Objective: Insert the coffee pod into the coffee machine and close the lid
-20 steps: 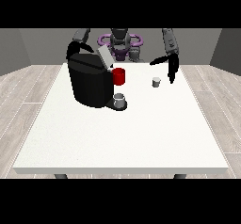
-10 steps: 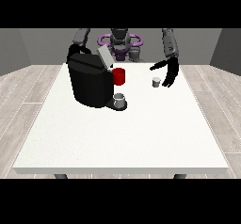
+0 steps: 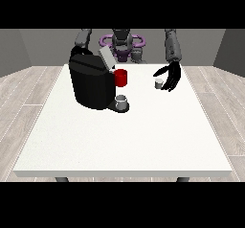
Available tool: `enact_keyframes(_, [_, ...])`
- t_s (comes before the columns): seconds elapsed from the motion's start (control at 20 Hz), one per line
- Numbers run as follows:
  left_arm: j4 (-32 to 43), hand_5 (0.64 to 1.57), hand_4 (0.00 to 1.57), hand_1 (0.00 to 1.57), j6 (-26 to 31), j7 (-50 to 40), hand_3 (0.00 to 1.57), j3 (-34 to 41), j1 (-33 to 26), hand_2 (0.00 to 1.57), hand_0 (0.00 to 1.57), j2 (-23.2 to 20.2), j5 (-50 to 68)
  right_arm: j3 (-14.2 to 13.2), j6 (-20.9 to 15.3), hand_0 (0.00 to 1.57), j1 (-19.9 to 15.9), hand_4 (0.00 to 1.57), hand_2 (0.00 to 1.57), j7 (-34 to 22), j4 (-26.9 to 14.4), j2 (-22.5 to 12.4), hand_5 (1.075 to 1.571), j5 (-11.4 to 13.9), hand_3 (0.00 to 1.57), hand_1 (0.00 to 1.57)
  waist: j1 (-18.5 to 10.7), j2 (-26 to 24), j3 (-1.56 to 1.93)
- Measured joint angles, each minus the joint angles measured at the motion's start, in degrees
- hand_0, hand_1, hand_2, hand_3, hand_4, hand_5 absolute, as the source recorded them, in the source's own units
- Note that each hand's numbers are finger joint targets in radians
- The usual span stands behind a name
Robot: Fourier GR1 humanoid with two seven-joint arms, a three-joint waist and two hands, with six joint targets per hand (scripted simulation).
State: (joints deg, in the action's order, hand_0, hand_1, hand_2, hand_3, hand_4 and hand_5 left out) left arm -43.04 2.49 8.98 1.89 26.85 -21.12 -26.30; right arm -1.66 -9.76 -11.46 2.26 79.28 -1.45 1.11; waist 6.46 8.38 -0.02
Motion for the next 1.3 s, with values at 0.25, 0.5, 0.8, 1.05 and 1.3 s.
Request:
enact_keyframes(0.25, [2.7, 1.571, 0.29, 0.69, -4.3, 3.3, 0.65, -0.1, 0.8, 0.85, 0.69, 0.3, -3.1, -0.3, 0.4, 0.00, -0.1, 0.49, 0.00, -0.5, -0.2, -0.6, 1.571, -0.1, 0.00, 0.00, 0.3, -0.1, 0.02])
enact_keyframes(0.5, [5.2, 1.571, 0.36, 0.92, -9.0, 4.4, 0.83, 0.4, 2.0, 1.04, 0.92, 1.6, -5.3, -0.9, 1.0, 0.00, 0.1, 0.50, 0.00, -0.3, -0.2, -0.7, 1.571, -1.1, 0.00, 0.00, 0.9, -0.1, 0.02])
enact_keyframes(0.8, [7.5, 1.571, 0.29, 1.03, -10.3, 4.9, 0.89, -0.8, 3.8, 1.11, 1.03, 0.4, -9.1, -0.9, 0.8, 0.00, -0.2, 0.53, 0.00, 0.3, -0.6, 0.0, 1.571, -1.6, 0.00, 0.00, 1.0, -0.1, 0.03])
enact_keyframes(1.05, [9.6, 1.571, 0.55, 1.32, -11.6, 7.3, 1.41, -0.1, 5.5, 1.43, 1.32, -0.6, -10.4, -1.2, 1.1, 0.00, -0.6, 0.40, 0.00, 1.4, -0.8, -0.3, 1.571, -1.9, 0.00, 0.00, 1.6, 1.5, 0.06])
enact_keyframes(1.3, [8.4, 1.571, 0.60, 1.40, -8.1, 9.6, 1.36, -0.5, 7.6, 1.42, 1.40, -0.2, -10.0, -1.9, 1.0, 0.00, -0.6, 0.44, 0.00, 0.8, -2.5, -0.4, 1.571, -2.4, 0.00, 0.00, 0.7, -0.6, 0.02])
